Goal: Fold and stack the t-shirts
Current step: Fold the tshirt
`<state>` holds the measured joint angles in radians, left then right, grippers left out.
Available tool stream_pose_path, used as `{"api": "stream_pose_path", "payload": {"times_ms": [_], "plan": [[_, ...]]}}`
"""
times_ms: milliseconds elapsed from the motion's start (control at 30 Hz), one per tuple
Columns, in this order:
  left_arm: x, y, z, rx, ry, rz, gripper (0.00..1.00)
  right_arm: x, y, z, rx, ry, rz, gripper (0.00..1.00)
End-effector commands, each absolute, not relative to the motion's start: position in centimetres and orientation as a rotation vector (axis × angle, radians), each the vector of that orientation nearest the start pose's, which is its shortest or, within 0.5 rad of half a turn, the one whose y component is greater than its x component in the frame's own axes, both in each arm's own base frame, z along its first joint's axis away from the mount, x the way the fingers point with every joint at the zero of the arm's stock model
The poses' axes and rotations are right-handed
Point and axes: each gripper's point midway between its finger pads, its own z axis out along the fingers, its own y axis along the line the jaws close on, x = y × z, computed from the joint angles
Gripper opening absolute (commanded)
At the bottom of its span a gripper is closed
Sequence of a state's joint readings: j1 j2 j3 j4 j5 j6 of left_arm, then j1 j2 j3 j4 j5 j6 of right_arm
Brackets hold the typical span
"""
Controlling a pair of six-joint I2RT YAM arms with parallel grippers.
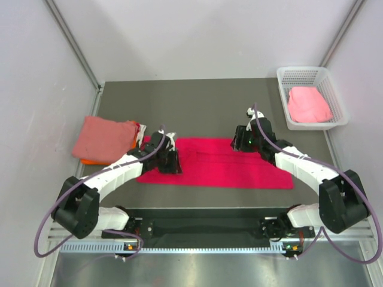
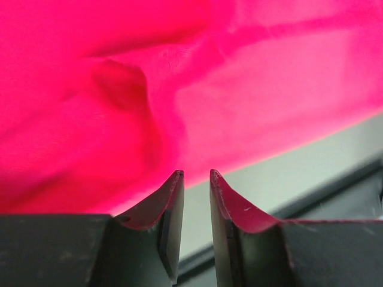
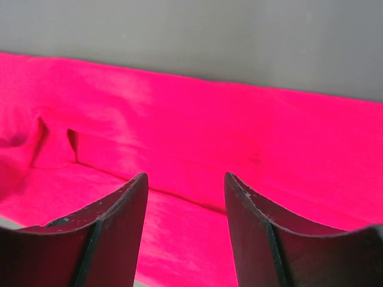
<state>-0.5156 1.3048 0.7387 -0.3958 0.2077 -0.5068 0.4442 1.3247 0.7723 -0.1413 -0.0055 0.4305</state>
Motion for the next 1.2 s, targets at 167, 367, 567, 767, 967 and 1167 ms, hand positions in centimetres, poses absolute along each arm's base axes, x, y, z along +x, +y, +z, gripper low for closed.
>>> {"api": "stream_pose_path", "payload": {"times_ms": [167,367,567,767,967,1167], "plan": [[20.9,-22.3,8.7,0.196,2.617,-0.848,0.28,31.9,24.8,12.7,-0.222,2.248,0.831,0.55],[23.8,-19.3,9.1,-0.018,2.587,-0.672,0.29,30.9,30.8,14.1,-0.336,2.196,1.011,0.57],[26.0,-13.6,9.4,-0.294,2.521,-0.599,0.31,29.4,35.8,12.4,-0.384,2.246,1.108,0.55],[25.5,-12.3,9.2,-0.351,2.490,-0.538,0.34,27.9,37.6,9.8,-0.348,2.355,1.063,0.50],[25.3,-12.2,7.8,-0.415,2.487,-0.536,0.35,26.8,38.2,7.5,-0.333,2.427,1.042,0.45],[25.4,-10.9,7.8,-0.460,2.464,-0.453,0.36,26.3,38.1,6.1,-0.326,2.462,1.034,0.40]]}}
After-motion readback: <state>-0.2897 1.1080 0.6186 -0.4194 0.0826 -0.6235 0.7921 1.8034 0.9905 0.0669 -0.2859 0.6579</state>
